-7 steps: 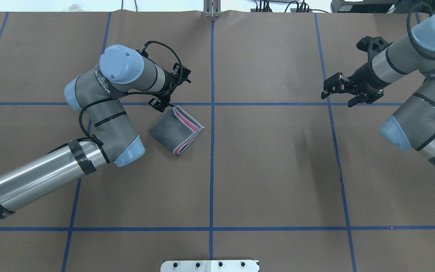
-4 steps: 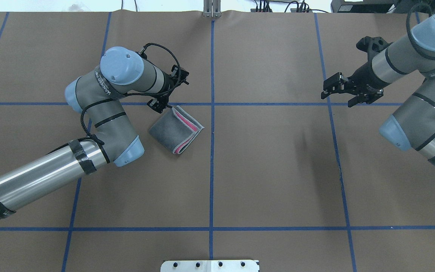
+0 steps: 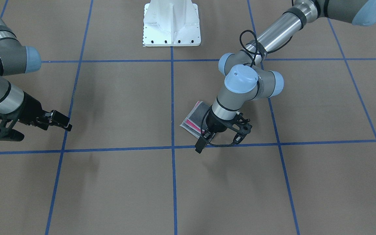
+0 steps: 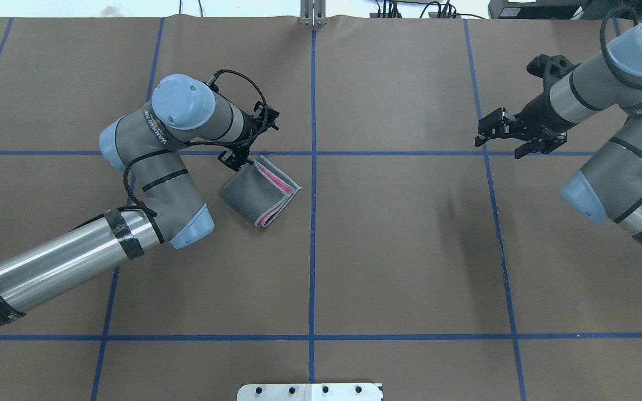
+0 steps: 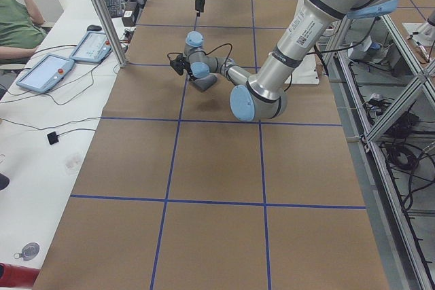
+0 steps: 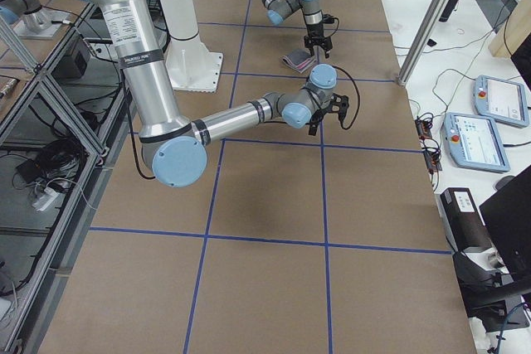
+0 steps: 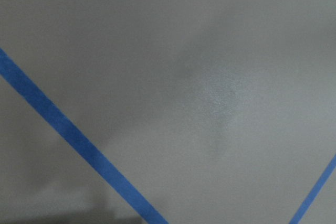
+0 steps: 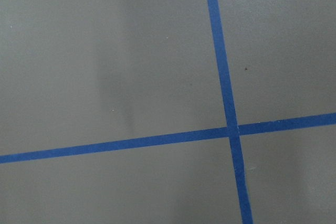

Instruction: Fold towel twice with both arms

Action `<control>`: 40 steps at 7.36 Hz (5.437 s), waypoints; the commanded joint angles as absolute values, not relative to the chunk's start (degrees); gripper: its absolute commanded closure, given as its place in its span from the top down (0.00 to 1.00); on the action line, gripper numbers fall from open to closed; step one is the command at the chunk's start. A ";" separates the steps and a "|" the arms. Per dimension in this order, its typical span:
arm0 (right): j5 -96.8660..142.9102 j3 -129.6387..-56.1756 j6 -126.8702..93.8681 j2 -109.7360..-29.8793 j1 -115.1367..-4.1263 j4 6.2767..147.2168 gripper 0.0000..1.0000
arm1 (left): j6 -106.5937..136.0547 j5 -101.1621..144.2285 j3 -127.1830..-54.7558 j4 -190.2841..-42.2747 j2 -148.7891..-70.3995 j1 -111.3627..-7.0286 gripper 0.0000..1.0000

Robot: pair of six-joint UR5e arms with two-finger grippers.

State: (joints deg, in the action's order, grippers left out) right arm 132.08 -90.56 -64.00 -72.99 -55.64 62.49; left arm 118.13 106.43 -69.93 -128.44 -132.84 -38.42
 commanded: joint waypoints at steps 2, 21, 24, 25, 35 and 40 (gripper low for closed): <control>132.19 -90.53 -64.07 -72.69 -55.63 62.58 1.00 | 117.17 107.57 -69.96 -128.41 -133.41 -38.49 0.99; 140.66 -88.93 -19.86 -86.02 -91.30 82.43 1.00 | -7.03 132.01 -75.76 -108.53 -95.55 -84.72 1.00; 140.80 -94.56 -16.99 -92.97 -91.93 82.97 1.00 | -4.33 132.36 -79.61 -107.93 -93.70 -86.13 1.00; 140.54 -94.40 -11.83 -94.12 -92.28 83.06 1.00 | -2.31 132.36 -83.81 -104.36 -93.87 -86.74 1.00; 132.36 -95.11 15.36 -95.27 -95.80 100.46 1.00 | -7.47 131.92 -99.06 -90.88 -83.76 -87.80 1.00; 134.81 -103.27 0.18 -94.66 -88.77 99.14 1.00 | -6.86 131.84 -99.05 -90.88 -84.29 -87.80 1.00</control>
